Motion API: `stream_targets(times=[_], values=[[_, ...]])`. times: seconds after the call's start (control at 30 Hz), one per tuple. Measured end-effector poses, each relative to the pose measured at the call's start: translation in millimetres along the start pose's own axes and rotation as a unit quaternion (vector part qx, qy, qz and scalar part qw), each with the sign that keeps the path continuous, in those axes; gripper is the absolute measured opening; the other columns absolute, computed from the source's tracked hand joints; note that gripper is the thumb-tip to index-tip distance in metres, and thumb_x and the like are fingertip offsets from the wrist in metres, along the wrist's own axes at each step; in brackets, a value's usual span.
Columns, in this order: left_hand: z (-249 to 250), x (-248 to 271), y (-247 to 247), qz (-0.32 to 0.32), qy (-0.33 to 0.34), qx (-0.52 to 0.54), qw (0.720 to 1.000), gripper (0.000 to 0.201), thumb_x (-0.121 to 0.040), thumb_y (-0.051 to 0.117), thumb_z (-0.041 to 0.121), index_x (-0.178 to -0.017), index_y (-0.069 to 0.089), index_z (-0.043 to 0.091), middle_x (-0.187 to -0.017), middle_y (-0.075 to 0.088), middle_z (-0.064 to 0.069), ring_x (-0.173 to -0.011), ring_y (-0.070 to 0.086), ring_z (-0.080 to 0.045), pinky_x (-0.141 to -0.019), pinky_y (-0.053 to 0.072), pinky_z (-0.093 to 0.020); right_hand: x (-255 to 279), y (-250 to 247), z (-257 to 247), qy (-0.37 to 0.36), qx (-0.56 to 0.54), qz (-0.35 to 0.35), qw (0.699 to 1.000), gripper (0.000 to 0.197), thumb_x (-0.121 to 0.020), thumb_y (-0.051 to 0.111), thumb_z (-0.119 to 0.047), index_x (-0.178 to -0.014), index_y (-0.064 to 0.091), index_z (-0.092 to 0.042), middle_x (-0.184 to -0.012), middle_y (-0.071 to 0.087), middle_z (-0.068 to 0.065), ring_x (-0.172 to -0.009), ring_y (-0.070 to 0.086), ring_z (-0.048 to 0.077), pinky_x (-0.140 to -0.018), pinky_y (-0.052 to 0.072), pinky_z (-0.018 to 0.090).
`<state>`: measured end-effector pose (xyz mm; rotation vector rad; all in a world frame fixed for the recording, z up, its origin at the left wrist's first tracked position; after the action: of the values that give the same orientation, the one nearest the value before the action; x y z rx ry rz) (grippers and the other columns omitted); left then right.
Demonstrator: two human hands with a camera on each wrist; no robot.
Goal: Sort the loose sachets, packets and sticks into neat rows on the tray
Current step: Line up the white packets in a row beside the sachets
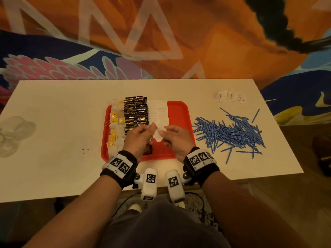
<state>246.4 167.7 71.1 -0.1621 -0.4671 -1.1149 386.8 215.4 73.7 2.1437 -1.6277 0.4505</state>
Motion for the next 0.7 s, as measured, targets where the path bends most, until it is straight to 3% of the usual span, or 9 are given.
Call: stream_targets(times=[0.07,0.13,0.2,0.3,0.4,0.53,0.6,0.7], values=[[-3.1,0.6,-0.4,-0.001,0.001,-0.003,1.000,0.017,-0.090,0.070,0.033,-0.092,0.071,0.017,-0.073,0.063,0.003,-0.062,0.054,-0.012,-0.053,0.041,-0.026,0.8,0.9,5.0,0.024,-0.072,0.004,0.997,0.016,-0.088,0.066,0.002,-0.091,0.058,-0.011,-0.082,0.069,0.006,-0.067,0.065,0.014,-0.063,0.053,0.025],[-3.4,0.7,-3.4,0.003,0.030,-0.046,0.999,0.011,-0.089,0.073,0.027,-0.092,0.073,0.016,-0.081,0.068,0.001,-0.069,0.058,-0.017,-0.061,0.047,-0.032,0.8,1.6,9.7,0.032,-0.068,-0.003,0.997,0.018,-0.088,0.066,0.003,-0.089,0.054,-0.011,-0.082,0.067,0.006,-0.070,0.066,0.014,-0.066,0.054,0.026],[-2.0,1.1,-7.8,0.010,0.045,-0.058,0.997,0.007,-0.089,0.073,0.021,-0.091,0.072,0.014,-0.075,0.067,0.000,-0.062,0.057,-0.016,-0.052,0.045,-0.024,0.9,0.9,11.7,0.031,-0.010,-0.009,0.999,0.020,-0.087,0.069,0.000,-0.090,0.055,-0.013,-0.084,0.067,0.003,-0.076,0.064,0.013,-0.068,0.052,0.028],[4.2,0.9,-7.9,-0.009,0.064,-0.099,0.993,0.005,-0.090,0.072,0.015,-0.090,0.070,0.010,-0.058,0.061,0.010,-0.047,0.053,-0.006,-0.040,0.036,-0.014,-2.4,1.5,8.1,0.015,0.017,-0.024,0.999,0.022,-0.085,0.073,-0.006,-0.100,0.061,-0.018,-0.094,0.070,0.002,-0.081,0.064,0.013,-0.065,0.049,0.025],[3.3,0.4,-9.0,-0.012,0.059,-0.100,0.993,0.007,-0.090,0.072,0.017,-0.089,0.070,0.011,-0.061,0.062,0.008,-0.049,0.054,-0.006,-0.041,0.036,-0.016,-6.6,-1.5,2.0,-0.006,0.008,-0.006,1.000,0.011,-0.087,0.072,-0.009,-0.094,0.065,-0.013,-0.088,0.072,0.007,-0.074,0.065,0.017,-0.060,0.049,0.023],[-7.8,-0.4,-14.2,0.021,0.016,-0.026,0.999,0.019,-0.091,0.070,0.031,-0.097,0.072,0.013,-0.074,0.066,0.004,-0.060,0.059,-0.009,-0.048,0.039,-0.022,-6.9,-4.1,8.4,0.012,-0.057,0.022,0.998,0.010,-0.088,0.070,-0.004,-0.089,0.062,-0.010,-0.082,0.070,0.008,-0.067,0.065,0.016,-0.066,0.053,0.029],[-10.9,0.9,-8.0,-0.001,0.024,-0.041,0.999,0.018,-0.092,0.070,0.028,-0.098,0.073,0.011,-0.075,0.067,0.004,-0.064,0.061,-0.009,-0.049,0.041,-0.020,-7.1,-4.2,13.3,0.021,-0.070,0.022,0.997,0.011,-0.088,0.069,-0.003,-0.090,0.060,-0.010,-0.083,0.069,0.008,-0.068,0.066,0.015,-0.067,0.056,0.028],[-9.5,0.9,-6.8,-0.006,0.050,-0.059,0.997,0.003,-0.090,0.072,0.014,-0.088,0.073,0.013,-0.068,0.068,0.009,-0.059,0.059,-0.004,-0.048,0.042,-0.013,-8.3,-5.8,17.0,0.035,-0.030,0.016,0.999,0.012,-0.090,0.065,-0.001,-0.092,0.060,-0.012,-0.087,0.068,0.007,-0.072,0.067,0.015,-0.062,0.053,0.027]])
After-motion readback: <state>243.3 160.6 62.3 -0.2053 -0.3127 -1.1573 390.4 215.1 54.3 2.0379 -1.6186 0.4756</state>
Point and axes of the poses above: each hand's wrist, its own x-axis away from the middle knuckle, its own y-axis out of the palm, z = x × y, the point moved 9 cm from there along -x, towards the middle knuckle
